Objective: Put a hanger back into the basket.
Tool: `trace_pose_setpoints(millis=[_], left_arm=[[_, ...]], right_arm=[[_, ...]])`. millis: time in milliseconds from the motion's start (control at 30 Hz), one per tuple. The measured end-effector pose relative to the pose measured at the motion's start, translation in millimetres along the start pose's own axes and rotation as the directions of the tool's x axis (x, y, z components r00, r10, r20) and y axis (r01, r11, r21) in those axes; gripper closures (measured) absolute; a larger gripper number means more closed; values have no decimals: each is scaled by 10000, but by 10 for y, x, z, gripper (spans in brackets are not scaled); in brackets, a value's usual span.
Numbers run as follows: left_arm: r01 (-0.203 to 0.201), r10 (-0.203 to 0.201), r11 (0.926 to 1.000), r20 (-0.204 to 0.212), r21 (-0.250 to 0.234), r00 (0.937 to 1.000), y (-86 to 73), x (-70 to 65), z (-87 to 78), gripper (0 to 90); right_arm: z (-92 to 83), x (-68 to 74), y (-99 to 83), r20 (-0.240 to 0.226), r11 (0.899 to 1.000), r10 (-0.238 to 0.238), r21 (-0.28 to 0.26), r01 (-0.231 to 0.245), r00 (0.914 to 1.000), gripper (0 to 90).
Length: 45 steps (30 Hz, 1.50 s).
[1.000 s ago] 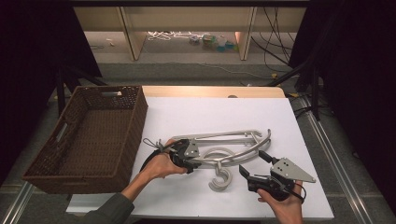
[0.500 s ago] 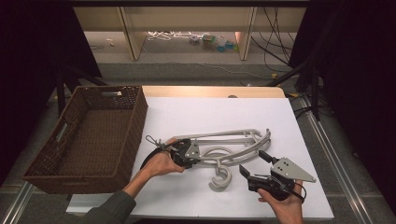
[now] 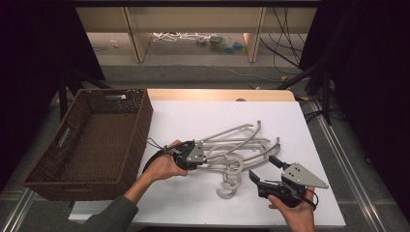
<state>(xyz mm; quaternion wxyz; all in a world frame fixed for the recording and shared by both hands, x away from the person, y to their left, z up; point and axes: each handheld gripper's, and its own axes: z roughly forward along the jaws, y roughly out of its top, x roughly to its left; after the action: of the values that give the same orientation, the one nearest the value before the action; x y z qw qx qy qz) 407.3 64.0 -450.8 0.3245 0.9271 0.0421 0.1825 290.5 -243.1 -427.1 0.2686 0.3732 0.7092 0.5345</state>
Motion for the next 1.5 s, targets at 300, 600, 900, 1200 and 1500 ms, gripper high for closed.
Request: trace_pose_setpoints(millis=[300, 600, 900, 1200, 1500], left_arm=[[991, -1002, 9942, -257, -426, 9946, 72, 77, -189, 814], [2672, -2756, 9535, -449, -1394, 9602, 89, 223, -591, 814], [3420, -3568, 9149, -335, -2144, 9336, 92, 253, -964, 815], [3784, -3940, 9014, -362, -2105, 9184, 196, 337, -1265, 815], [3943, -4173, 8875, -528, -2385, 9072, 217, 427, -1664, 814]], right_arm=[[-6, -1, 6, 49, 10000, -30, -72, 31, 10000, 178], [-18, 4, 2, -38, 10000, 28, 23, -28, 10000, 178], [9, 26, -15, -80, 9999, 12, 114, -11, 10000, 178], [7, 24, -13, -67, 9999, 34, 161, -33, 10000, 177], [12, 21, -21, -35, 9998, 0, 180, 1, 10000, 177]])
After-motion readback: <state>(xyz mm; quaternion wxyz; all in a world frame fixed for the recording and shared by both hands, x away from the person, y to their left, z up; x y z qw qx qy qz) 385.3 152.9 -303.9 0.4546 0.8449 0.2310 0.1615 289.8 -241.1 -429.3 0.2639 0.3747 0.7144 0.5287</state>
